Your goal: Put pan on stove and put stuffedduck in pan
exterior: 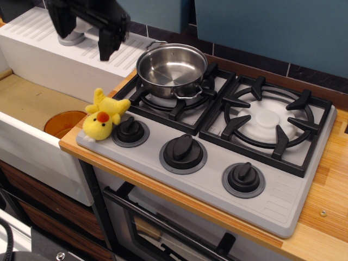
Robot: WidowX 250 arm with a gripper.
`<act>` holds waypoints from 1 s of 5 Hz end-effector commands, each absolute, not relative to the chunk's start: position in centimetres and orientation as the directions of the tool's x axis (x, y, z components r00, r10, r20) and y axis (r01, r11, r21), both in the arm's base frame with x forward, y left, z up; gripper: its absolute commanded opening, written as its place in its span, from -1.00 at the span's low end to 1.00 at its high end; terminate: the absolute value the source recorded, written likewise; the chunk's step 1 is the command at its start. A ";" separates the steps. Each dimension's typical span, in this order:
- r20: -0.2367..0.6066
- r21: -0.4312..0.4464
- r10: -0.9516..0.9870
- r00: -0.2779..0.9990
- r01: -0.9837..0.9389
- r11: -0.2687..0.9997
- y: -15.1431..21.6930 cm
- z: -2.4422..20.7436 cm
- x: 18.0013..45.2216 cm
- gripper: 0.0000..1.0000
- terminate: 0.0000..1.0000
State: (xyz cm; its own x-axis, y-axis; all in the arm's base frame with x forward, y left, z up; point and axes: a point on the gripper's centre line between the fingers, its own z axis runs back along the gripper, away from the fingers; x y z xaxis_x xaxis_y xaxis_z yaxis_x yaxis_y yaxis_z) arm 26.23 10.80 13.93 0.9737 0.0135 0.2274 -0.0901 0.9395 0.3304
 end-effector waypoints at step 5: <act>0.345 0.278 0.073 0.936 -0.176 0.944 11.1 6.6 25.7 1.00 -1.00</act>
